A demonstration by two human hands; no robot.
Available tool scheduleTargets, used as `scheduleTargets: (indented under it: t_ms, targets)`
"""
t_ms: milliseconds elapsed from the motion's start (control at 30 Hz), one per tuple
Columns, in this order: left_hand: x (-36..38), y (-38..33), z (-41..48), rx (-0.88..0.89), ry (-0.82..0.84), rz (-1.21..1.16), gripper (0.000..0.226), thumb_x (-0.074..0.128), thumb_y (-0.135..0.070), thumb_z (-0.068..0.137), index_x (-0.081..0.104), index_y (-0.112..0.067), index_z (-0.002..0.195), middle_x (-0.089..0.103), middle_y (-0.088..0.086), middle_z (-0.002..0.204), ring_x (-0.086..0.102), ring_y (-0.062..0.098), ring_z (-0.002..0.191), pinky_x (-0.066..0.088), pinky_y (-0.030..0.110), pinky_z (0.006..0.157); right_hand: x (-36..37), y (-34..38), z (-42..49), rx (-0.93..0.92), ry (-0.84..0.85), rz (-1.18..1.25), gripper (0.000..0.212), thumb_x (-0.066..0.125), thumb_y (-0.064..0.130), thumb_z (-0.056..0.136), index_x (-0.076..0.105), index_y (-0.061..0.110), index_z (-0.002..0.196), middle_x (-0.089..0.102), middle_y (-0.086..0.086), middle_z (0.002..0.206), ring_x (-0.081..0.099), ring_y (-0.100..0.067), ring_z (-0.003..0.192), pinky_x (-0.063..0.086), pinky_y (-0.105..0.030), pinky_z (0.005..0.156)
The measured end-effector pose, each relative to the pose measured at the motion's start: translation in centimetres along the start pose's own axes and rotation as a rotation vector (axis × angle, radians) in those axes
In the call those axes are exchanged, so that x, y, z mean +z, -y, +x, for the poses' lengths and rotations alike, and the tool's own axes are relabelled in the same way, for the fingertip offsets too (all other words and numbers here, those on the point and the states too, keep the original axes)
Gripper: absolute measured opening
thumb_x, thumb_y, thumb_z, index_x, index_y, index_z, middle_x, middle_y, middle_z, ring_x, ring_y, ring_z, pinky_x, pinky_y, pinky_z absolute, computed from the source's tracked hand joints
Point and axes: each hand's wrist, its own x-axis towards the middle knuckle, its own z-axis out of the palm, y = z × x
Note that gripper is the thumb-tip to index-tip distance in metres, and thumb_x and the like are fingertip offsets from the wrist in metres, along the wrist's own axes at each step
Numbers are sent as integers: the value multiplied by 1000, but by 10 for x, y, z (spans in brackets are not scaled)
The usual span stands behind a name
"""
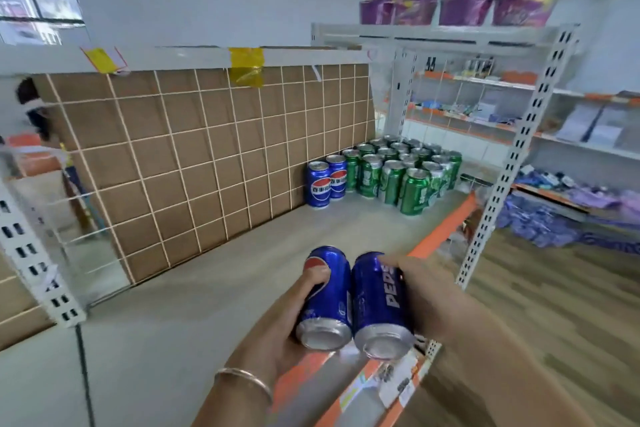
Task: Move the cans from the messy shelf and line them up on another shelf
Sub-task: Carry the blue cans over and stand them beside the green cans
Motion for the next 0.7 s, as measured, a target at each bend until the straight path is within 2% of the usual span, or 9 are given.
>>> scheduleTargets:
  t_ms: [67, 167, 233, 300, 400, 533, 600, 667, 700]
  targets:
    - [0, -15, 19, 10, 18, -4, 39, 64, -30, 79, 65, -3, 108, 68, 17, 95, 68, 25, 77, 57, 31, 67, -6, 17, 15, 55, 83, 52, 27, 56, 15, 70, 64, -1, 90, 67, -18, 80, 66, -29, 67, 54, -36, 70]
    - [-9, -31, 43, 37, 30, 7, 40, 61, -33, 78, 65, -8, 109, 67, 14, 97, 66, 22, 78, 53, 30, 66, -13, 28, 44, -2, 165, 10, 48, 69, 10, 67, 61, 0, 113, 68, -21, 107, 68, -34, 90, 56, -44, 79]
    - [-14, -36, 56, 38, 38, -17, 38, 58, -35, 82, 66, -9, 109, 68, 13, 98, 66, 22, 80, 53, 30, 64, -11, 31, 60, -52, 145, -50, 68, 81, 10, 57, 57, 11, 121, 68, -16, 113, 67, -33, 98, 56, -45, 78]
    - [-17, -38, 70, 35, 47, -46, 43, 61, -37, 84, 64, -7, 114, 68, 14, 108, 67, 25, 90, 55, 34, 71, -6, 35, 77, -79, 105, -132, 76, 88, 4, 49, 56, 20, 116, 69, -11, 108, 69, -29, 91, 57, -41, 70]
    - [-22, -39, 94, 36, 79, -120, 64, 70, -39, 71, 58, -8, 125, 60, 19, 125, 63, 31, 104, 55, 39, 79, 0, 48, 100, -45, 71, -198, 70, 85, 18, 49, 54, 25, 111, 67, -9, 108, 69, -28, 91, 58, -40, 69]
    - [-25, -39, 128, 35, 47, -220, 74, 79, -38, 60, 58, -7, 124, 64, 18, 115, 67, 30, 94, 55, 40, 73, -17, 71, 138, 164, 195, -90, 62, 75, 27, 57, 58, 12, 115, 67, -14, 101, 65, -29, 87, 55, -36, 72]
    - [-19, -43, 143, 52, 33, -238, 63, 77, -36, 65, 62, -7, 119, 66, 17, 112, 68, 30, 90, 56, 40, 70, -29, 83, 158, 185, 226, -126, 65, 75, 21, 56, 59, 8, 117, 68, -15, 99, 66, -29, 86, 55, -37, 73]
    - [-10, -48, 157, 55, -39, -147, 45, 70, -32, 76, 63, -10, 114, 68, 17, 109, 68, 28, 87, 55, 39, 72, -38, 98, 177, 118, 240, -241, 63, 79, 12, 59, 58, 8, 118, 69, -12, 101, 66, -28, 89, 54, -39, 80]
    - [-7, -52, 166, 56, -90, -87, 42, 67, -31, 76, 63, -10, 112, 68, 17, 108, 67, 28, 88, 54, 38, 73, -40, 105, 186, 68, 229, -338, 64, 80, 8, 62, 56, 11, 121, 69, -9, 104, 65, -26, 93, 53, -41, 85]
